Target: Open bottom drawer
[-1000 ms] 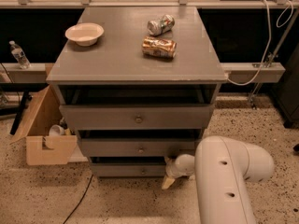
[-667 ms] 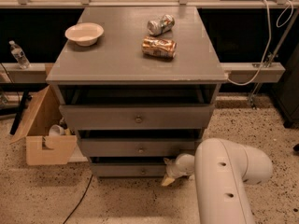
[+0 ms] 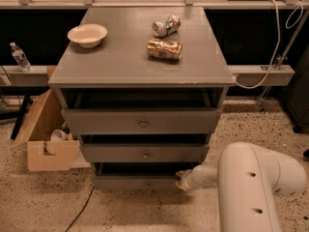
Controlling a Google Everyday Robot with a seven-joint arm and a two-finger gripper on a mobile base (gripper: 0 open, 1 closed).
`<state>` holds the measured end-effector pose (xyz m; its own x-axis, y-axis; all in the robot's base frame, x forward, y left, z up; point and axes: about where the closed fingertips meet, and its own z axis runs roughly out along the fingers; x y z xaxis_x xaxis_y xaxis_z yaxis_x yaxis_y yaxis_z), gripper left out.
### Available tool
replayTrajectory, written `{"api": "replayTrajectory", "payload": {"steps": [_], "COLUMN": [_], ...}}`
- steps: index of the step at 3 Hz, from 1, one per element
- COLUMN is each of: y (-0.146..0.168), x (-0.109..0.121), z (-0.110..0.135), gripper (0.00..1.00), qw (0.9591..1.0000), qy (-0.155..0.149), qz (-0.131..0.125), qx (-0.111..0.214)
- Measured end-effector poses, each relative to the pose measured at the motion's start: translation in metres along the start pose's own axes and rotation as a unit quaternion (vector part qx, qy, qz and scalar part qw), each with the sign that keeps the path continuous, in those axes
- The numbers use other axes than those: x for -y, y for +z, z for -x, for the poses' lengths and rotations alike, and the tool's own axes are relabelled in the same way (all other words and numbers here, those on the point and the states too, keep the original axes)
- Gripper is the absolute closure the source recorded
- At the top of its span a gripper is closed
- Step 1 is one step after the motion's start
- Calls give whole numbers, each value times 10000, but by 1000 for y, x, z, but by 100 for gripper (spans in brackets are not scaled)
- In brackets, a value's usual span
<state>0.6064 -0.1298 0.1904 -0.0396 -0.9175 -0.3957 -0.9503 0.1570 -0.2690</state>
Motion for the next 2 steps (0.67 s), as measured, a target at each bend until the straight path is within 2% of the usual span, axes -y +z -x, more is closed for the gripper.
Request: {"api": "replayTrajectory", "payload": {"steps": [1, 2], "y": [-15, -15], "x": [-9, -10], "z": [1, 1], "gripper": [100, 100], "qw": [10000, 10000], "qy": [-29, -29], "qz": [29, 29], "qx": [20, 20]}}
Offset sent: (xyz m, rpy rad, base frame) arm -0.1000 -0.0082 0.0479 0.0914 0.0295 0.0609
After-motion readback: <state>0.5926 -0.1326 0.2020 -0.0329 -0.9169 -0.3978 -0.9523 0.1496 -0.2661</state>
